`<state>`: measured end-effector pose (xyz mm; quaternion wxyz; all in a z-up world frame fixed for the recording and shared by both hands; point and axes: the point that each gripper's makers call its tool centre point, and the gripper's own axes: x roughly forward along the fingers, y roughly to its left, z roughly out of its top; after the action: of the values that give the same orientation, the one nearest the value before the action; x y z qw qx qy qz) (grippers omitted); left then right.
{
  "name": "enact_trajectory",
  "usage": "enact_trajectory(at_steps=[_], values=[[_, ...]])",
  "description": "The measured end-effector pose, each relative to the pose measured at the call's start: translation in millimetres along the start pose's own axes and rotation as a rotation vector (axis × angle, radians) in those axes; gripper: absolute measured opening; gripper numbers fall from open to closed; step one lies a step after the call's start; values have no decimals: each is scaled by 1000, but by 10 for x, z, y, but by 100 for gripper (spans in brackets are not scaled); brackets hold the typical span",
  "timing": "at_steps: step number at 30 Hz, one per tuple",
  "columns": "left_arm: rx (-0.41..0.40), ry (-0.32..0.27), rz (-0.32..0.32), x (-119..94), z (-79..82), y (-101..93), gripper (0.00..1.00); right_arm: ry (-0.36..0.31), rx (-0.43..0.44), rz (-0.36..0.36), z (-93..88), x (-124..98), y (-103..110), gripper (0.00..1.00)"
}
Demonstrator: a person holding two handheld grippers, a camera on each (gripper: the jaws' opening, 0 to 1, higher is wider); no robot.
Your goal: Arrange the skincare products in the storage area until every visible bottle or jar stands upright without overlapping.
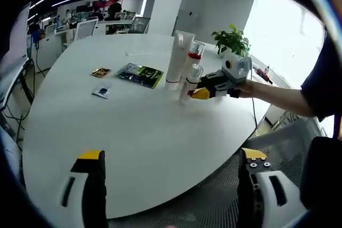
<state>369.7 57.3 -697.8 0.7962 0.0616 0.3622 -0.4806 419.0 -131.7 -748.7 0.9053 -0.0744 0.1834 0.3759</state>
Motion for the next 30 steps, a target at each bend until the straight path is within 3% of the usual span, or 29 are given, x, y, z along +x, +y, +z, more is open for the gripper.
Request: enact_trajectory(at_steps=[10, 30], values=[[-5, 9, 3, -3, -29, 12, 98, 4, 45, -53, -81, 66, -15, 11], [-13, 16, -6, 28, -45, 8, 97, 58, 38, -59, -220, 148, -147, 11]])
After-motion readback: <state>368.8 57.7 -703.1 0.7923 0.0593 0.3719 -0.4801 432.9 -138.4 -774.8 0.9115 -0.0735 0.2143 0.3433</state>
